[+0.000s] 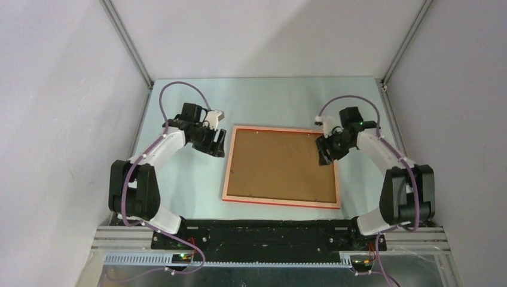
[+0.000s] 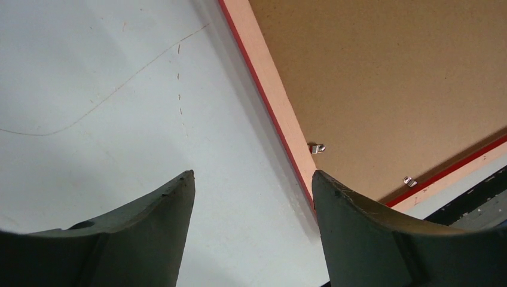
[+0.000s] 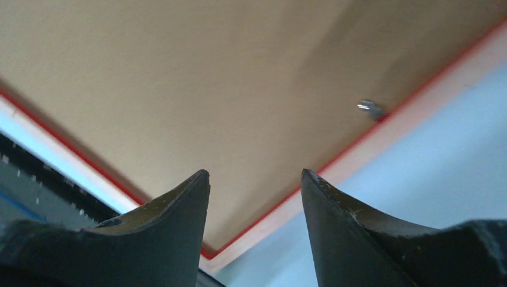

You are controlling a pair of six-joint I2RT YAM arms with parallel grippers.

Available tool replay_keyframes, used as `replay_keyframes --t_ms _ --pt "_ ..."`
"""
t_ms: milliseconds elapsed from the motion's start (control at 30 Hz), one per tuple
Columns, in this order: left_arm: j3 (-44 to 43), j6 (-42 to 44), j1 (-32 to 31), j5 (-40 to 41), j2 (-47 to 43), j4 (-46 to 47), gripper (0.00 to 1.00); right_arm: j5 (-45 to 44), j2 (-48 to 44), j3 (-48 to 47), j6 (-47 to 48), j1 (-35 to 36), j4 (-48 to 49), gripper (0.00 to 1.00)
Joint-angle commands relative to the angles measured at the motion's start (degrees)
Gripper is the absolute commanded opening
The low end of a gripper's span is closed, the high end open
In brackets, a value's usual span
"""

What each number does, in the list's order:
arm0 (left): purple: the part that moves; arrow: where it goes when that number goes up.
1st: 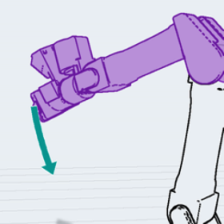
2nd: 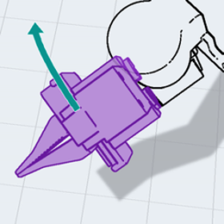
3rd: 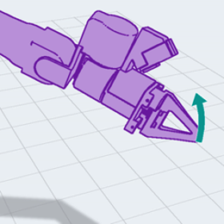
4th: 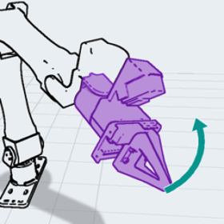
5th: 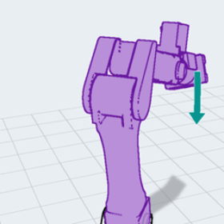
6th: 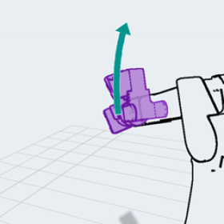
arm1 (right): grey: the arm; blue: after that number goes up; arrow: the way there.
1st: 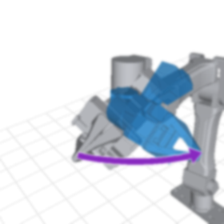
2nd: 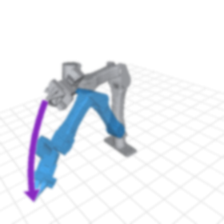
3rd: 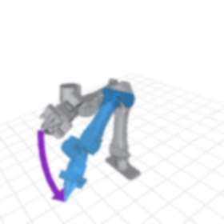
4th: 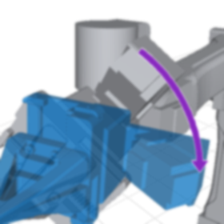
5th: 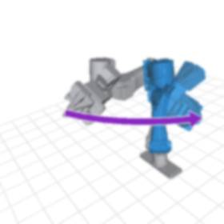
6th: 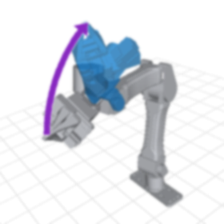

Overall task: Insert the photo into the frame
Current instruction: Install the photo frame at the center of the board, then turn over the photo frame at the center of the board.

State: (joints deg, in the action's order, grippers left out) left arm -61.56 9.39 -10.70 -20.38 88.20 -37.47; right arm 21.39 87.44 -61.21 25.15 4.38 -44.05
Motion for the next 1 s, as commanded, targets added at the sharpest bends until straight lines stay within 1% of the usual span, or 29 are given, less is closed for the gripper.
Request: replay_keyframes --t_ms 0,33,133,167,200,233,267,300,333,400,533,733,967 --pt "0.57 4.62 -0.64 1.72 -2.94 0.8 0.77 3.0 -9.1 3.68 6.53 7.99 -2.18 0.62" --pt "0.46 4.95 -0.66 2.58 -2.95 0.77 0.77 2.44 -10.48 5.15 7.14 11.32 -2.22 0.62" --pt "-0.13 5.2 -0.62 3.65 -2.55 0.74 0.77 1.03 -15.53 7.39 7.13 18.21 -2.73 0.62" --pt "-0.55 5.14 -0.57 3.87 -2.15 0.78 0.77 -0.38 -16.15 8.18 6.83 21.9 -2.78 0.62" --pt "-0.74 5.12 -0.56 3.95 -1.98 0.77 0.77 -1.17 -17.06 8.64 6.57 23.7 -2.74 0.62" --pt "-1.17 5.03 -0.55 3.99 -1.63 0.75 0.77 -2.93 -17.4 9.37 6.18 27.31 -2.36 0.62" --pt "-1.36 5.01 -0.55 4.06 -1.41 0.72 0.77 -4.67 -17.9 10.13 5.74 29.0 -2.05 0.62" --pt "-1.65 4.97 -0.55 4.22 -1.09 0.73 0.76 -5.42 -17.98 10.49 5.5 32.55 -1.44 0.62" --pt "-1.77 5.01 -0.55 4.3 -0.97 0.78 0.76 -6.98 -17.9 10.91 5.04 34.08 -1.06 0.62" --pt "-1.84 5.37 -0.56 4.53 -0.74 0.74 0.77 -8.69 -17.07 11.35 4.51 39.42 -0.02 0.62" --pt "-1.36 5.94 -0.61 5.93 -1.3 0.73 0.77 -11.57 -13.66 11.55 3.38 44.4 2.68 0.62" --pt "-0.78 6.14 -0.6 8.56 -2.66 0.61 0.77 -14.65 -8.39 12.15 1.87 50.05 6.94 0.63" --pt "-0.76 5.83 -0.6 8.48 -3.03 0.73 0.77 -16.92 -3.85 12.17 0.6 52.93 9.94 0.63"
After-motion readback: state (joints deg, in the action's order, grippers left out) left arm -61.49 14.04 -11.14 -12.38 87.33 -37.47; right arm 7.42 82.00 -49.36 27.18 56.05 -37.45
